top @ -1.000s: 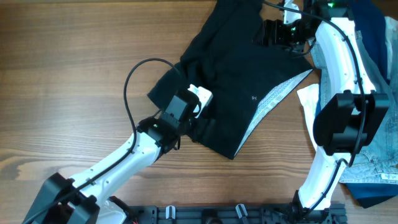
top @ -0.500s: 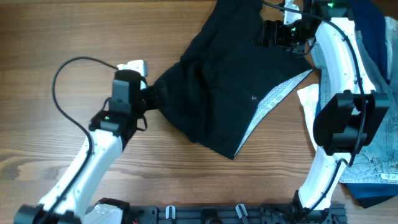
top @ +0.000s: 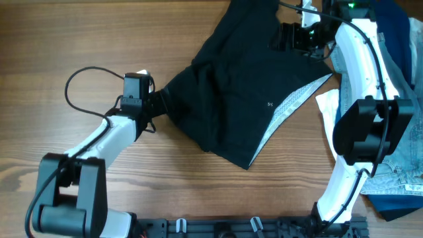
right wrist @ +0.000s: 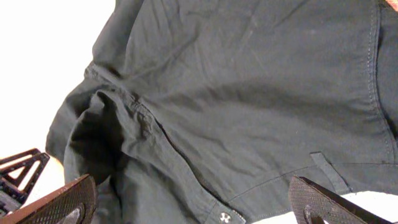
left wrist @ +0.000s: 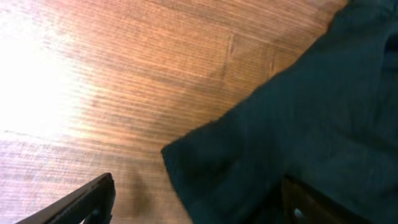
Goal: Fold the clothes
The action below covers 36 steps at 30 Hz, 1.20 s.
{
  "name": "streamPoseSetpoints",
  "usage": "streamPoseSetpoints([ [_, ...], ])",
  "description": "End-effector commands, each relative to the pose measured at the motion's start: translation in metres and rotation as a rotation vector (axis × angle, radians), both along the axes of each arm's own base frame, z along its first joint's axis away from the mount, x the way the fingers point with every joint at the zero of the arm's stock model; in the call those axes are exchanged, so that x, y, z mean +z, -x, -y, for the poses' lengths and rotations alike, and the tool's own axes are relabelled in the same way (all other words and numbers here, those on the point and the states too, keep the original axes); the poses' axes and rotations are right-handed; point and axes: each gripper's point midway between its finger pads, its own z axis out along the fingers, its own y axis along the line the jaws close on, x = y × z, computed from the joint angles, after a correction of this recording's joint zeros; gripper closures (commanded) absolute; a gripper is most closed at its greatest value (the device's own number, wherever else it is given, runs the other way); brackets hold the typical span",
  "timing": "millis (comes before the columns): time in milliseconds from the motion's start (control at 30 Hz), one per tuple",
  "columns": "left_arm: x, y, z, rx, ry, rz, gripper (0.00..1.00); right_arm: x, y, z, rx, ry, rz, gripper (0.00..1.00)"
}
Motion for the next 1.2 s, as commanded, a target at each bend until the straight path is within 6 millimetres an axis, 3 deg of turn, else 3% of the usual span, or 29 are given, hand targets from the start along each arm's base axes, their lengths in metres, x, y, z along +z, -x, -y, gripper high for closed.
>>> streamPoseSetpoints([
  [0,-0.007,-0.006,-0.007,0.003,-0.049,0.003,0.15,0.004,0.001,0.0,0.014,0.025,0.015,0.01],
  [267,-0.008,-0.014,-0.005,-0.02,-0.06,0.032,0.18,0.004,0.001,0.0,0.015,0.025,0.016,0.01],
  [533,-0.005,-0.019,-0.005,-0.019,-0.057,0.059,0.28,0.003,0.001,0.004,0.008,0.05,0.012,0.02],
  [700,-0.012,-0.021,-0.001,-0.029,-0.042,0.053,0.37,0.003,0.001,0.004,0.008,0.05,0.015,0.02],
  [900,-0.025,-0.02,0.003,-0.043,-0.026,0.031,0.4,0.002,0.001,0.005,0.006,0.059,0.014,0.02],
  [1000,-0.024,-0.021,0.003,-0.043,-0.025,0.035,0.52,0.002,0.0,0.007,0.004,0.065,0.014,0.02],
  [1133,-0.021,-0.025,0.003,-0.043,-0.023,0.054,0.92,0.002,0.001,0.006,0.004,0.065,0.014,0.02],
  [1167,-0.02,-0.027,0.004,-0.042,-0.022,0.064,0.96,0.002,0.001,0.006,0.003,0.065,0.014,0.02],
])
